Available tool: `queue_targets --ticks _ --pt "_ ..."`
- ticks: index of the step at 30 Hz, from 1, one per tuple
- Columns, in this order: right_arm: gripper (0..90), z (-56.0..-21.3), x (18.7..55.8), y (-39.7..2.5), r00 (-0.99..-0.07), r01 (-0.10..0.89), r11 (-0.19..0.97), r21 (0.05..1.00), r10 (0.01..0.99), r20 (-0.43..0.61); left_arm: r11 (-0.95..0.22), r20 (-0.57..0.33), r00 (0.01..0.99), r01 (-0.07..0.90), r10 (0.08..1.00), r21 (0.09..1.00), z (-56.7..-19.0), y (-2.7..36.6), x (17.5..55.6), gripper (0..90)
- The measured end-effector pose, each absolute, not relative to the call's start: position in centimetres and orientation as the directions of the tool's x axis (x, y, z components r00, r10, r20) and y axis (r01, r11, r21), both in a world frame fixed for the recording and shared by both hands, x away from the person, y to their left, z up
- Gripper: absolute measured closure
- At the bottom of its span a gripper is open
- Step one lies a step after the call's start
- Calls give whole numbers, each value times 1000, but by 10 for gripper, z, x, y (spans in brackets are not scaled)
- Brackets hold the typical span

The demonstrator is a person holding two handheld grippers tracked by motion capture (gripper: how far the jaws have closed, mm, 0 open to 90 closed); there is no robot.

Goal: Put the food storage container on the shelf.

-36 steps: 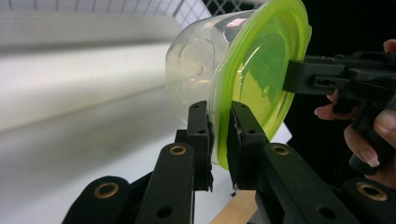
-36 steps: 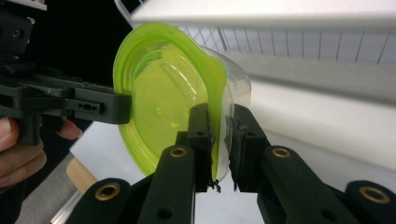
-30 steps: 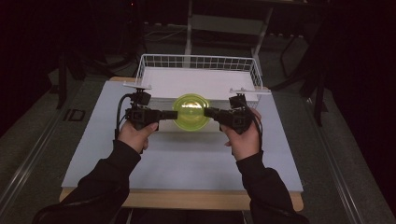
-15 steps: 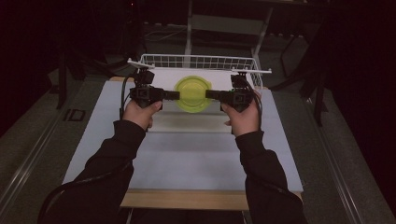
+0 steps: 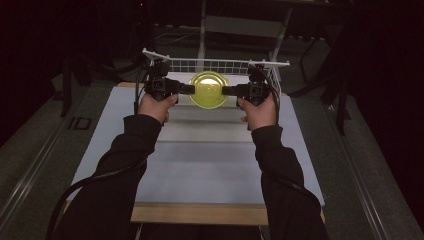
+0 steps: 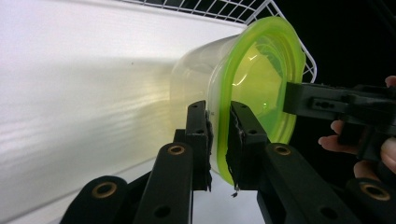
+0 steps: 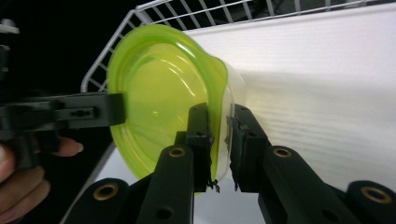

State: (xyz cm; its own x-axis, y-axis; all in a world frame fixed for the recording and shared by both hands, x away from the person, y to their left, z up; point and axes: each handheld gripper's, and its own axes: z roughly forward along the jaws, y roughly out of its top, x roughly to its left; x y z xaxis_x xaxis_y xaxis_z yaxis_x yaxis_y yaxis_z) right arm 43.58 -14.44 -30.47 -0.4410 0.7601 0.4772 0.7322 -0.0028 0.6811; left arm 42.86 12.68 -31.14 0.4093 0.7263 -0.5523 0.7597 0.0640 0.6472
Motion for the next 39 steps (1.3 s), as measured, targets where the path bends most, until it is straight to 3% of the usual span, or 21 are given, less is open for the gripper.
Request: queue_targets --ticks 5,6,8,11,15,26,28,30,31,32,34,35,36,39 --pt "791 -302 446 -145 -411 754 -18 656 766 494 73 -570 405 767 715 637 -312 125 436 802" --pt "785 -302 448 -146 -409 754 -16 657 771 488 85 -578 403 765 710 638 -312 125 437 777" --pt "693 -302 451 -146 -394 765 -28 643 770 502 90 -572 398 761 717 643 -312 123 440 682" --pt "666 -302 454 -145 -397 751 -24 660 783 480 114 -558 386 741 734 662 -310 124 441 618" --pt "549 -303 457 -144 -403 726 -22 687 796 452 137 -565 375 734 735 665 -314 125 445 573" --pt "501 -298 443 -144 -462 683 -4 731 773 435 146 -516 416 655 749 741 -305 136 437 355" --pt "538 -299 437 -143 -481 665 11 747 771 417 137 -513 465 631 721 764 -305 141 430 278" --pt "580 -300 433 -143 -489 657 18 754 771 408 129 -504 475 623 721 772 -305 142 427 266" --pt "643 -301 428 -142 -498 639 29 769 776 386 128 -498 481 614 721 779 -306 144 422 266" --pt "777 -303 419 -138 -520 607 80 790 792 319 124 -489 492 603 720 788 -307 146 418 265" --pt "806 -305 416 -137 -527 600 89 795 791 310 107 -457 507 577 731 810 -310 149 408 252" --pt "857 -311 411 -133 -543 595 112 796 785 297 93 -425 523 545 739 833 -314 150 399 168" --pt "880 -314 409 -131 -549 596 117 794 782 296 93 -425 523 545 739 833 -314 150 399 149" --pt "886 -322 408 -125 -559 601 141 786 778 288 69 -350 558 462 753 884 -324 152 383 80"
